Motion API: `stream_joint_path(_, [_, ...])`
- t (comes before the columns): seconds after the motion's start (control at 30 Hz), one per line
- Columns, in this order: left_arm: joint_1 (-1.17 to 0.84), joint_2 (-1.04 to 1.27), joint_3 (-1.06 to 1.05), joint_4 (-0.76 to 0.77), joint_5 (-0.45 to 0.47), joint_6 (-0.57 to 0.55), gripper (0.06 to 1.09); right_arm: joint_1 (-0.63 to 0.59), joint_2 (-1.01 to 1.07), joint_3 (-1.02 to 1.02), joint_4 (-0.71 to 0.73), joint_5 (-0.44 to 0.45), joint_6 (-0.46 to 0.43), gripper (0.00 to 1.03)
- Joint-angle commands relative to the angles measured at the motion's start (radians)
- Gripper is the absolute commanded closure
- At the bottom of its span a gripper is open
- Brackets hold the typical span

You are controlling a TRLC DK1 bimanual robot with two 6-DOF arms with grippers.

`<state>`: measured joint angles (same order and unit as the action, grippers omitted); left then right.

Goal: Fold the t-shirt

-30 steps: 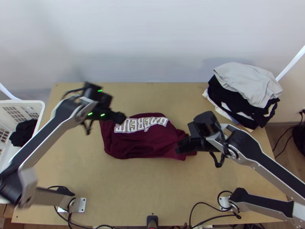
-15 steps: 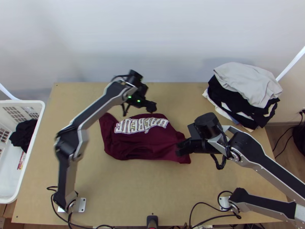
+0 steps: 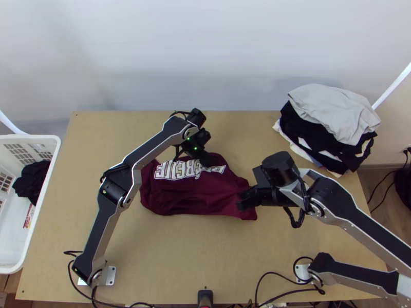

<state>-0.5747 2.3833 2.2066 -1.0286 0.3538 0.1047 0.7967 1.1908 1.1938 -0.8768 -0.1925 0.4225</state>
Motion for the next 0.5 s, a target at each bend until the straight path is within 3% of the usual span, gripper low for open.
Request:
stream_joint_path(0.0, [0.032, -0.006, 0.007, 0.056, 0.056, -0.037, 1.05, -0.022, 0.016, 0.001, 0.006, -0.007, 0.010, 1.00])
stream_joint_path(0.1, [0.061, -0.035, 0.018, 0.110, 0.071, -0.071, 1.05, -0.044, 0.030, 0.013, 0.009, -0.005, 0.002, 1.00])
stream_joint_path(0.27, [0.130, -0.113, 0.053, 0.279, 0.054, -0.229, 1.05, -0.122, 0.056, 0.047, 0.025, -0.004, -0.007, 1.00])
stream_joint_path(0.47, [0.180, -0.240, 0.064, 0.447, -0.096, -0.335, 1.05, -0.258, 0.159, 0.173, 0.064, 0.041, -0.013, 1.00])
